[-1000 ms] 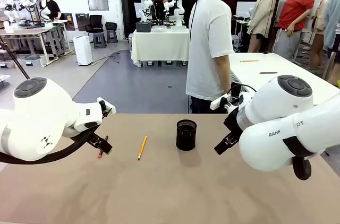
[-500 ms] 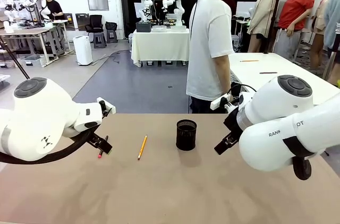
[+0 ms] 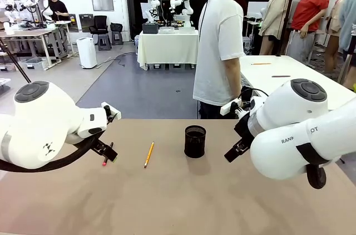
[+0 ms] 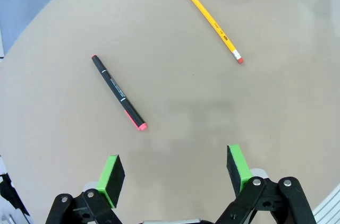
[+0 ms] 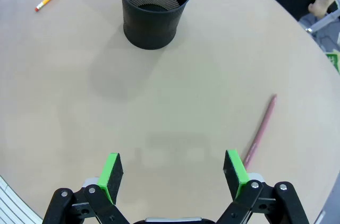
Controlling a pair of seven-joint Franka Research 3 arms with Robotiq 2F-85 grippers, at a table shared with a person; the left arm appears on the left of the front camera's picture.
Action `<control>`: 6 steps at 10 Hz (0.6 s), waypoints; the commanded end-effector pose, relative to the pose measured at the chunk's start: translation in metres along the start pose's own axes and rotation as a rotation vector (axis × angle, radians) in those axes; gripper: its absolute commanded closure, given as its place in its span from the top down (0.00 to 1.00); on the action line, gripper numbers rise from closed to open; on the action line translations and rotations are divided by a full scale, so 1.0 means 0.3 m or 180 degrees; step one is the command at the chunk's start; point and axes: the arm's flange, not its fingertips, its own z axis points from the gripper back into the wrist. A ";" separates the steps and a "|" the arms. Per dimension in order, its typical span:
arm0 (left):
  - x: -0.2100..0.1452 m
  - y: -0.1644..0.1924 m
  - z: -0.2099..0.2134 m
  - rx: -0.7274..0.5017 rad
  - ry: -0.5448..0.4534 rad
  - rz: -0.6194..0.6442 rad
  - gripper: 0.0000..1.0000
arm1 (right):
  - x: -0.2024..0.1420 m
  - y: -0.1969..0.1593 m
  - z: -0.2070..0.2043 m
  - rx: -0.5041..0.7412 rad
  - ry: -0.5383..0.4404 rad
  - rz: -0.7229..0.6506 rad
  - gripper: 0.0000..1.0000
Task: Place the pens into the pen holder.
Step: Pick up a writing instrument from the table and place it into the Pen holder.
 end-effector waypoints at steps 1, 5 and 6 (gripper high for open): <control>0.015 -0.015 0.002 -0.0068 0.0047 -0.0123 1.00 | 0.000 0.000 0.000 0.0000 0.0000 0.0000 1.00; -0.001 -0.002 0.105 -0.0934 0.0052 -0.0107 1.00 | 0.026 -0.013 0.082 0.0690 -0.0084 -0.0020 1.00; 0.001 0.016 0.132 -0.1064 -0.0024 -0.0130 1.00 | 0.038 -0.033 0.117 0.0872 -0.0152 -0.0025 1.00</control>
